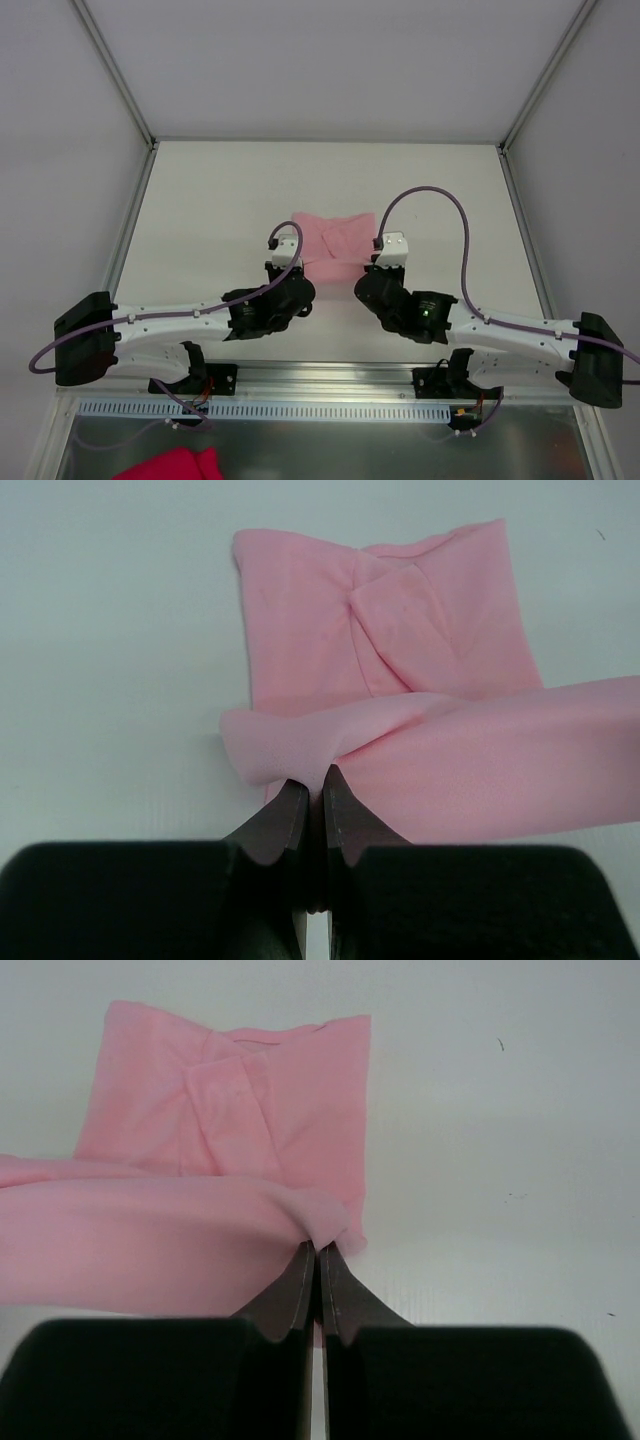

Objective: Fold and stack the t-shirts
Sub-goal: Fold the long partially folded tshirt into a neat square

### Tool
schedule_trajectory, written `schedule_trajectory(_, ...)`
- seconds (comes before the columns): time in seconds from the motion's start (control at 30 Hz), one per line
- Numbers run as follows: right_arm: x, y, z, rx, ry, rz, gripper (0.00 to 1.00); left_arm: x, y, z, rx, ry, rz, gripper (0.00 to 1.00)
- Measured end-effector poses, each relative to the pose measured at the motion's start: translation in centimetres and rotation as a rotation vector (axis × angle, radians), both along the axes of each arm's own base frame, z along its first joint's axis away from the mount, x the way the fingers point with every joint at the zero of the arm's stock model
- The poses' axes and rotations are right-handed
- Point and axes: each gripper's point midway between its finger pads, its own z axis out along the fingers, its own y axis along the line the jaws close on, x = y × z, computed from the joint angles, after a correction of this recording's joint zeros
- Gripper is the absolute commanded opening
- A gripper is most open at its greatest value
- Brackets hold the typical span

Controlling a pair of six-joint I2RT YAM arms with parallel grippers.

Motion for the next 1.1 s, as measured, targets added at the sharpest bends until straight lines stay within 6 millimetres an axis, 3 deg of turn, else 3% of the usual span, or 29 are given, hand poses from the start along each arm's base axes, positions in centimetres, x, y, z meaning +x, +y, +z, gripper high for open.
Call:
schedule_trajectory(0.4, 3.7, 1.7, 1.7, -0.037, 0.022, 0.006, 0.01, 2.2, -1.2, 3.1, -0.005, -0.046, -0.007, 0.0)
schedule_trajectory(0.6, 6.1, 2.0, 0.5, -0.071, 0.055, -0.007, 0.01, 4.0, -0.8, 1.3, 0.037, -0.013, 0.019, 0.0)
schedule_trajectory(0.8, 8.2, 0.9, -1.6, -0.086, 0.113, -0.031, 0.01, 5.4, -0.6, -0.7, 0.061, 0.031, 0.025, 0.0)
schedule_trajectory(1.1, 11.6, 0.2, -2.8, -0.042, 0.168, -0.041, 0.01, 9.1, -1.1, -1.6, 0.045, 0.063, 0.052, 0.0)
